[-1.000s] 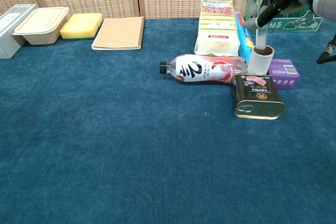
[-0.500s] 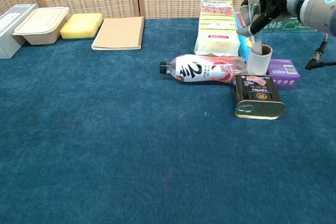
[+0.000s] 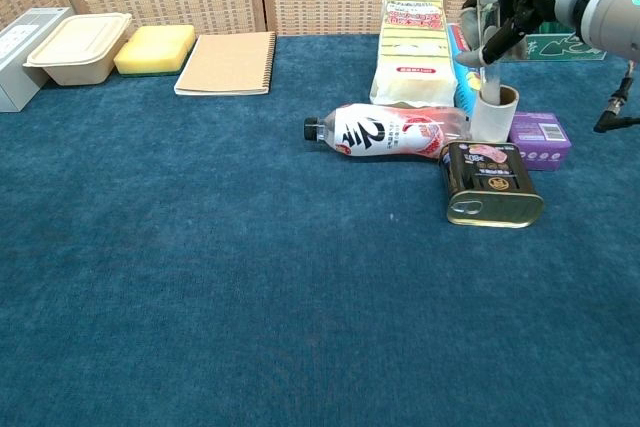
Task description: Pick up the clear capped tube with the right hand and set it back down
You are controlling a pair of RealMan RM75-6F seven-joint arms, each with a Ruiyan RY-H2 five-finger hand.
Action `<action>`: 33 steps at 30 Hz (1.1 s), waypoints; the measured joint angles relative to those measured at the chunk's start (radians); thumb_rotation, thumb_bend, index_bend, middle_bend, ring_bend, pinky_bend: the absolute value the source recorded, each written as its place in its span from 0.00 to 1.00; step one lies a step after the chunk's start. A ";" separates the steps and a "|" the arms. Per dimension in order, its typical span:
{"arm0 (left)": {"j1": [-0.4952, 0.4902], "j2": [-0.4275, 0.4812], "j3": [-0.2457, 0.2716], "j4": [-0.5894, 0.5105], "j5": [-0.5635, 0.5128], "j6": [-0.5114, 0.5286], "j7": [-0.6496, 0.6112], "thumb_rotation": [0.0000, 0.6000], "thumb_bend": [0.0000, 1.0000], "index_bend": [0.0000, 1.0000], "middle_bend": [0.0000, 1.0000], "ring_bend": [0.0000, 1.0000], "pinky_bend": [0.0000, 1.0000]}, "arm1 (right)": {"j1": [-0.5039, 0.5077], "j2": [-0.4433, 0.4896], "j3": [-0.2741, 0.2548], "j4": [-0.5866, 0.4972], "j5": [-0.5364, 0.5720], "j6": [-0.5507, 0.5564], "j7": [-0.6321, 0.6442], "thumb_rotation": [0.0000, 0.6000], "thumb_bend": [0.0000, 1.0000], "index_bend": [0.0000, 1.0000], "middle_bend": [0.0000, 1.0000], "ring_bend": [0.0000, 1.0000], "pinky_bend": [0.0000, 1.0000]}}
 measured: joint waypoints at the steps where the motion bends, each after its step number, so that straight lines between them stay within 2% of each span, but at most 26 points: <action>1: 0.000 0.000 0.000 -0.001 0.001 0.002 0.000 1.00 0.20 0.10 0.04 0.03 0.31 | -0.002 0.003 -0.001 -0.003 -0.004 0.001 0.000 1.00 0.37 0.55 0.53 0.54 0.52; 6: 0.002 0.002 0.002 -0.003 0.006 0.008 -0.001 1.00 0.20 0.10 0.04 0.03 0.31 | -0.007 0.024 -0.010 -0.020 -0.012 -0.003 -0.008 0.96 0.36 0.43 0.40 0.40 0.41; 18: 0.005 0.007 0.005 -0.009 0.013 0.017 -0.003 1.00 0.20 0.10 0.04 0.03 0.31 | -0.012 0.067 -0.033 -0.061 -0.014 -0.010 -0.057 0.87 0.26 0.25 0.18 0.16 0.24; 25: 0.007 0.011 0.005 -0.013 0.017 0.024 -0.006 1.00 0.20 0.10 0.04 0.03 0.31 | -0.007 0.090 -0.046 -0.074 -0.007 -0.018 -0.095 0.80 0.21 0.20 0.14 0.12 0.20; 33: 0.009 0.015 0.006 -0.017 0.023 0.031 -0.009 1.00 0.20 0.10 0.04 0.03 0.31 | -0.019 0.113 -0.046 -0.101 -0.037 0.027 -0.100 0.80 0.20 0.20 0.14 0.12 0.20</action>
